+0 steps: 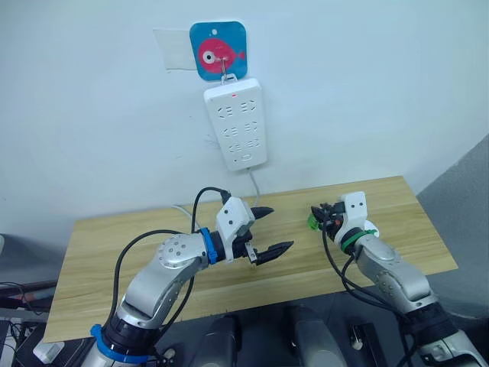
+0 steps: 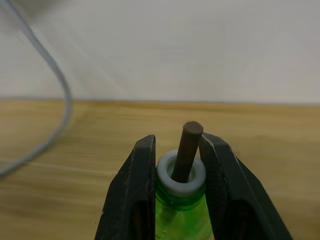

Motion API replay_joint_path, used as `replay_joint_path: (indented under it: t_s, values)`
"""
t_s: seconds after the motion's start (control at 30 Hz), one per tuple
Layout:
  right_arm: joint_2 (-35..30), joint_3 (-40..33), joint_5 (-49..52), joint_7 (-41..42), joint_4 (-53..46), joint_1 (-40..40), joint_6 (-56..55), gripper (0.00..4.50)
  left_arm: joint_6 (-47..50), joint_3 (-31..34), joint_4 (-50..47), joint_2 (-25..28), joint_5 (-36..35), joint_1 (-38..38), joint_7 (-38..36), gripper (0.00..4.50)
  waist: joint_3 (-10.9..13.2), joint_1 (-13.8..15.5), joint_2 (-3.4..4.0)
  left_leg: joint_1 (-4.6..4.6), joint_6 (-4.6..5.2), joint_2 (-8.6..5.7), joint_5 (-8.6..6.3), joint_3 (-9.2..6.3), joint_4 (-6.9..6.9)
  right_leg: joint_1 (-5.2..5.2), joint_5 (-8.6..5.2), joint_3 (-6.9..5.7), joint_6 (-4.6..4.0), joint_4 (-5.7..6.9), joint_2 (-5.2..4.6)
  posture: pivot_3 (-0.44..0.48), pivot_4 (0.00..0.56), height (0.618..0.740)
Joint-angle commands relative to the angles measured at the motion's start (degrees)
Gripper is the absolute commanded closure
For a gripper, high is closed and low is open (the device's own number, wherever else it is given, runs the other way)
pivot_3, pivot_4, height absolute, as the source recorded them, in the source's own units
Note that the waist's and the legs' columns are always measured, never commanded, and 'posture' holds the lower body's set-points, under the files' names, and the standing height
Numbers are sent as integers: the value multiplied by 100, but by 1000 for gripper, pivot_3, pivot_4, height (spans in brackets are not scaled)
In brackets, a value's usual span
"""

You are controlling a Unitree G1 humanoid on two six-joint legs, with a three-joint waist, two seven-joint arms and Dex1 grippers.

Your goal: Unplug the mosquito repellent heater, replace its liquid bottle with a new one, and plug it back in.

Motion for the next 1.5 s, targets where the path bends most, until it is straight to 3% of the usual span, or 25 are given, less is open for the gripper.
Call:
replay_joint_path:
  t_s: [0.03, 0.23, 0.5, 0.8, 0.83, 1.03, 1.27, 1.37, 1.5]
  values:
    - [322, 38, -1024, 153, 949, -322, -1119, 3617, 167, -41, -252, 29, -17, -35, -17, 0, 3, 0, -5, 2, 0, 0, 0, 1, 1, 1, 1, 1, -1, 1, 0, -33, 253, 740]
    - [752, -332, -1567, 393, 2336, -630, -1972, 3617, 280, -3, -222, 67, 53, -109, -17, 0, 4, 104, -6, 2, -1, -2, 0, -2, 2, 2, 18, -1, -28, 0, -2, -8, 255, 740]
    - [957, -734, -1798, 685, 3030, -729, -2324, 3617, 350, 88, -266, 85, 28, -41, 55, 0, 4, 116, -7, 6, -2, -1, 1, -3, 2, 4, 18, 0, -29, 5, -12, -3, 258, 740]
    - [1029, -1028, -1873, 1024, 2948, -608, -2321, 433, 315, 145, -208, 55, 22, -21, 104, 0, 4, 119, -6, 11, -3, -3, 2, -6, 3, 10, 18, -2, -30, 5, -22, -8, 257, 740]
    - [1000, -1064, -1859, 1070, 2825, -541, -2263, 28, 307, 179, -213, 43, 8, -4, 130, 0, 4, 121, -6, 10, -3, -3, 2, -6, 3, 10, 18, -3, -30, 5, -22, -8, 257, 740]
    - [687, -1279, -1491, 1441, 748, 339, -1007, 28, 192, 622, -497, -39, -243, 446, 303, 0, 4, 122, -6, 8, -3, -3, 0, -12, 1, 9, 18, -1, -30, 4, -30, -12, 257, 740]
    - [-374, -1250, -1034, 2130, -2566, 1708, 1087, 28, -324, 1584, -1283, -313, -281, 2022, 949, 0, 6, 155, -6, 1, -5, -2, -1, -32, 0, 12, -4, 0, -8, -4, -37, 6, 263, 740]
    - [-730, -1202, -545, 2693, -3126, 1530, 1666, 28, -480, 1723, -1512, -500, -48, 2800, 1386, 0, 20, 154, -25, 5, -6, 5, 0, -26, 4, 15, -8, 0, -9, -4, -38, 15, 267, 740]
    - [-872, -841, -195, 3547, -2958, 630, 1891, 28, -1043, 1843, -1362, -1093, 222, 3609, 1935, 0, 57, 239, -71, 9, -7, 6, 1, -26, 11, 27, -25, -4, -37, -6, -38, 36, 272, 740]
